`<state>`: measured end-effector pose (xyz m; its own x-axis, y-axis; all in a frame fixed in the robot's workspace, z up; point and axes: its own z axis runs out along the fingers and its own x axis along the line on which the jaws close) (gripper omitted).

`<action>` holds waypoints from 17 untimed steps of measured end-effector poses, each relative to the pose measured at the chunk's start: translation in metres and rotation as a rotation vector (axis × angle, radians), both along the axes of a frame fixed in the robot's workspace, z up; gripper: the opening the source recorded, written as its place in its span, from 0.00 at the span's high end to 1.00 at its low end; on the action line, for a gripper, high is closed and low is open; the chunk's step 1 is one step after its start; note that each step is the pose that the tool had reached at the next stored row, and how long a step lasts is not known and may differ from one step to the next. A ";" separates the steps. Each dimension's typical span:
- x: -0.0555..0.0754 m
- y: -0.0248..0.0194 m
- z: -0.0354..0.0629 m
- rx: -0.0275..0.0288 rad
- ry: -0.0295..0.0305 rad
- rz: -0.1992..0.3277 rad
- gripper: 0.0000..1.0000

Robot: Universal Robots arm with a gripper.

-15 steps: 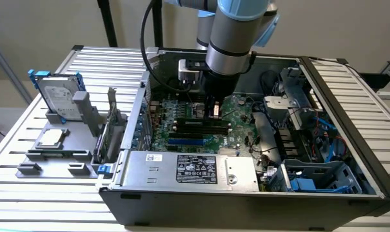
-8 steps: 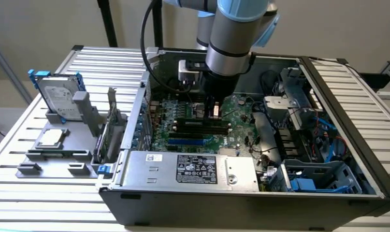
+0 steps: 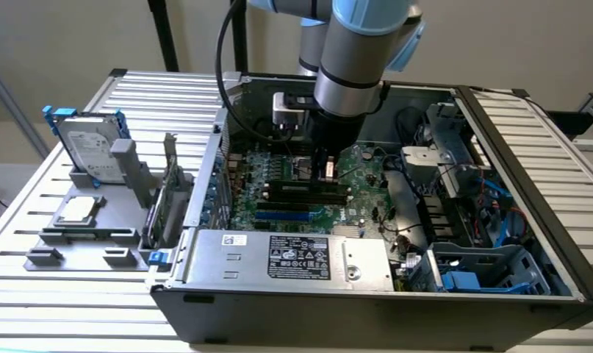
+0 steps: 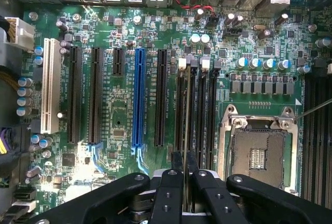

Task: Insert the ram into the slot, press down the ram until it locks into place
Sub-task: 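Insert the ram into the slot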

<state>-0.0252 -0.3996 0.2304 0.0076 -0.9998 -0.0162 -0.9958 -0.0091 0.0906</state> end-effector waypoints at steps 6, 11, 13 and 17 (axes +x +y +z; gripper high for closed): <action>0.000 -0.0003 -0.0016 0.0000 0.0019 0.000 0.86; 0.000 -0.0014 -0.0029 0.0001 0.0021 0.000 0.86; 0.000 -0.0019 -0.0030 0.0001 0.0021 0.000 0.86; 0.000 -0.0027 -0.0033 0.0001 0.0021 0.001 0.86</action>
<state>-0.0251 -0.4023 0.2271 0.0085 -0.9998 -0.0164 -0.9956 -0.0100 0.0927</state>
